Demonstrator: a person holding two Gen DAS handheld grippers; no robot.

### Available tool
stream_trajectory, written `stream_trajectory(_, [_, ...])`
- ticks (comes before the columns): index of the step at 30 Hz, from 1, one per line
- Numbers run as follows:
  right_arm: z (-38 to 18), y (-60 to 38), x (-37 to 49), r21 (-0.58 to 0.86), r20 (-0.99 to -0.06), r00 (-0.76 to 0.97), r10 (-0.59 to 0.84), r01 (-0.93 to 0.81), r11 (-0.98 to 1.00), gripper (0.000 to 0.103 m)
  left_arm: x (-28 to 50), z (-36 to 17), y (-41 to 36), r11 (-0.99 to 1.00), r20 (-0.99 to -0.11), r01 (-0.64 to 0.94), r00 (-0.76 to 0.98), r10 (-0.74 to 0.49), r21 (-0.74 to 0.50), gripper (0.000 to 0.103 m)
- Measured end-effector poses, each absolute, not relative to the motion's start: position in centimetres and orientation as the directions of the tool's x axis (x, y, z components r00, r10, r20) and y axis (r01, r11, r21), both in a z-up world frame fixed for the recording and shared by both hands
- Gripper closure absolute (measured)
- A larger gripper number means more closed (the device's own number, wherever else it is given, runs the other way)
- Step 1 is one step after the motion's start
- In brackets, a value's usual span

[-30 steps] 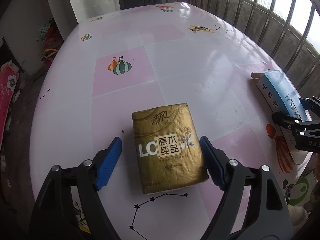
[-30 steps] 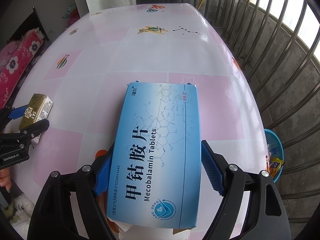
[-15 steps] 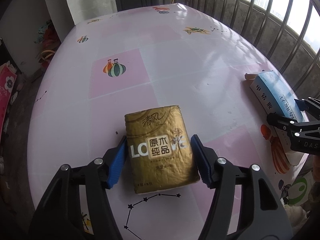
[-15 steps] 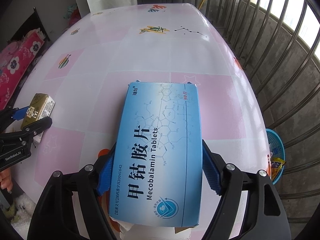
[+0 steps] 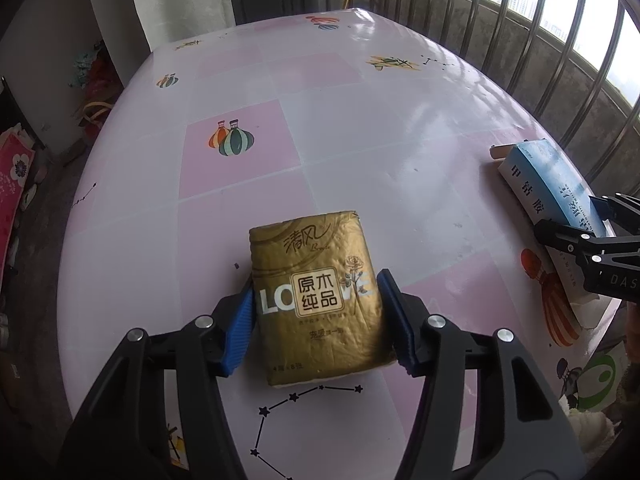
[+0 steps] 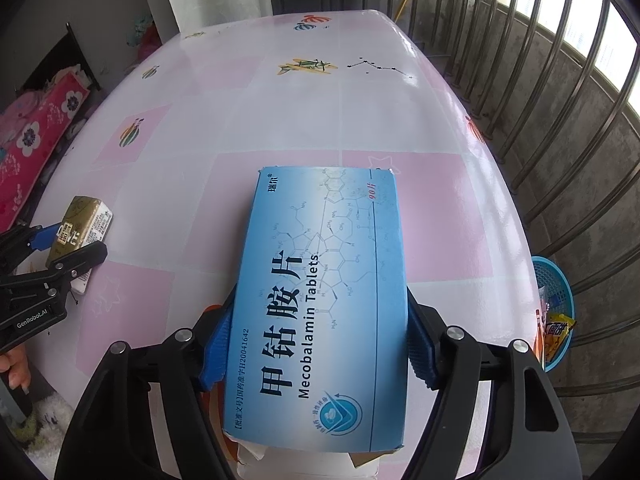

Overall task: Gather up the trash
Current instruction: 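Grasp the gold LC tissue pack with the left tool while the right tool holds the blue box, then carry the gold pack in the left tool and blue box in the right tool to the basket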

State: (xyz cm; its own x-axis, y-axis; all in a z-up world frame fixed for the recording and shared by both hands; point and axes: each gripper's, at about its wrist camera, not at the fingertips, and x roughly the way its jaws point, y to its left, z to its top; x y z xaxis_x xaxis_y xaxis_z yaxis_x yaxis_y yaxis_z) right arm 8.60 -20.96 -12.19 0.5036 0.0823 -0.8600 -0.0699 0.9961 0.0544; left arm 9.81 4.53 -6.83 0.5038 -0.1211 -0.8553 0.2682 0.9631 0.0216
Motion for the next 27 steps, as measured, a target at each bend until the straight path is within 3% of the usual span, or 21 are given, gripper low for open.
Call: stream_trajectory(27, [-7.0,-27.3,5.5,0.095,-0.766,0.641,0.047,0.039,0.995,0.033,8.6,-0.1,-0.3,0.924,-0.756,0.358,0.639,-0.140,0.131,0.049])
